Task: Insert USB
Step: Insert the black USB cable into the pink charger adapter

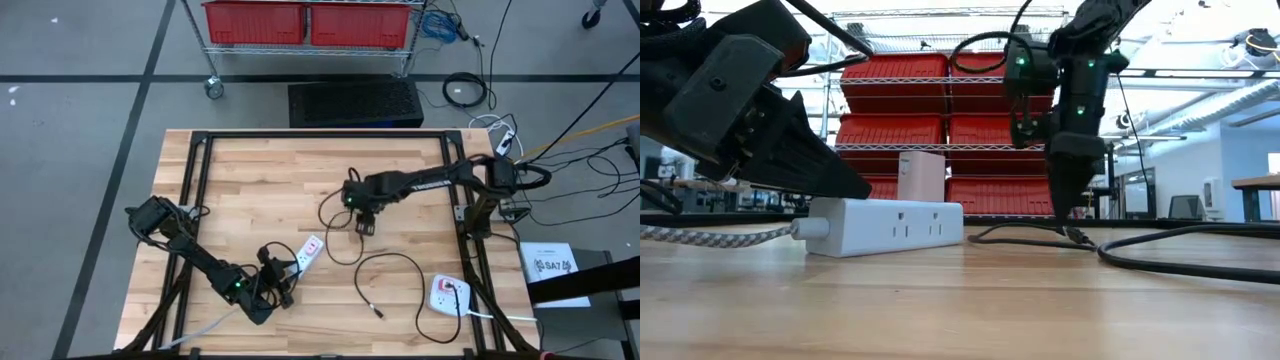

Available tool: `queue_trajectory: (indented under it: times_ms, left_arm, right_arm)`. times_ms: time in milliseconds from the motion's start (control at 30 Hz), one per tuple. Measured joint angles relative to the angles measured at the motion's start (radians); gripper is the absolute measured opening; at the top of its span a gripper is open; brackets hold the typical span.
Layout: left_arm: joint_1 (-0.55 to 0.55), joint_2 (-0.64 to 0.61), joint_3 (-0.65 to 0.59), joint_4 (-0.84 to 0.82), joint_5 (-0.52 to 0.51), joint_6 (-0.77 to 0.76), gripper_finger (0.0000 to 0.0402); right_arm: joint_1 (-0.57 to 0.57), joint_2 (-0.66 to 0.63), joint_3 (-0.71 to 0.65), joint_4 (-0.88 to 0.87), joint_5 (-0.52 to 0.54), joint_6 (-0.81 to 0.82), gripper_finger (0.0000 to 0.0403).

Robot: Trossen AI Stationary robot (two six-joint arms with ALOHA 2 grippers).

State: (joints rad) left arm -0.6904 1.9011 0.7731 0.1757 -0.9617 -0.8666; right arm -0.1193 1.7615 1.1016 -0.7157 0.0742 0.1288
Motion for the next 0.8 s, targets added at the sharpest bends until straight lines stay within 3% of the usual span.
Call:
queue_trajectory:
  times_ms: [233,567,667,800]
  left_arm:
    - [0.000,0.000,0.000,0.000,0.002,0.008,0.0153]
    - [0.001,0.000,0.000,0.000,0.003,0.009,0.0153]
    - [0.001,0.000,0.000,0.000,0.003,0.009,0.0153]
    - [0.001,0.000,0.000,0.000,0.002,0.009,0.0153]
  right_arm:
    - [-0.079,-0.001,-0.008,0.126,-0.108,-0.096,0.0216]
    - [-0.104,0.097,-0.003,0.116,-0.159,-0.183,0.0186]
    - [-0.101,0.104,-0.003,0.115,-0.152,-0.189,0.0163]
    - [-0.097,0.076,-0.006,0.113,-0.164,-0.183,0.0092]
